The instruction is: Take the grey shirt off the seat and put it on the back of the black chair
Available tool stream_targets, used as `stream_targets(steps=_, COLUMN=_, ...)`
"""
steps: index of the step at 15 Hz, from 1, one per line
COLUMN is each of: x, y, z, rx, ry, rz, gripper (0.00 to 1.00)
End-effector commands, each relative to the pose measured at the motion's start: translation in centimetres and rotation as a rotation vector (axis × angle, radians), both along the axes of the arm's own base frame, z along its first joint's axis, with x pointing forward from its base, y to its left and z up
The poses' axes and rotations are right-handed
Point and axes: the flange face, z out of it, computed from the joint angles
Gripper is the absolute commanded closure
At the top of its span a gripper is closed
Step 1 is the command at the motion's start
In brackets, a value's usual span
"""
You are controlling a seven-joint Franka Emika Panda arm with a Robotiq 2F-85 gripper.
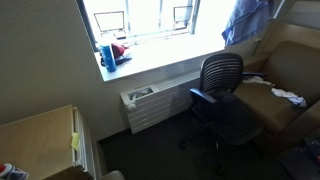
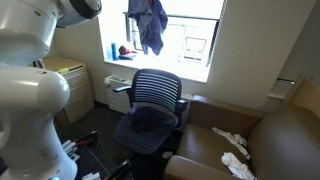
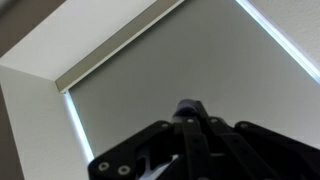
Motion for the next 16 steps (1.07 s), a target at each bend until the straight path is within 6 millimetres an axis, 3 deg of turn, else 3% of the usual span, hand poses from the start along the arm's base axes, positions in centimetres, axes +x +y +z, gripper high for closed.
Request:
stream_targets(steps=1, x=2.7, y=-3.5, z=-1.8, rx=0.142, ry=0.084, rz=0.021, gripper=0.99)
stream_targets(steps=4, x=7.0, y=-2.8, z=-8.1, rx=0.270, ry=0.233, rz=0.090, gripper=0.99)
stream_targets(steps=6, x=10.2, y=-4.0, z=-12.6, rx=0.352, ry=0.315, rz=0.136, gripper=0.99)
stream_targets(steps=7, x=10.8, y=-3.0, z=-13.8, rx=0.367, ry=0.371, rz=0.169, gripper=0.99)
stream_targets(steps=12, x=15.2, y=-2.9, z=-20.8, rx=0.519, ry=0.543, rz=0.316, gripper=0.99)
stream_targets(steps=16, x=16.6, y=-1.2, z=-24.8, rx=0.638, ry=0.668, rz=0.444, gripper=0.99)
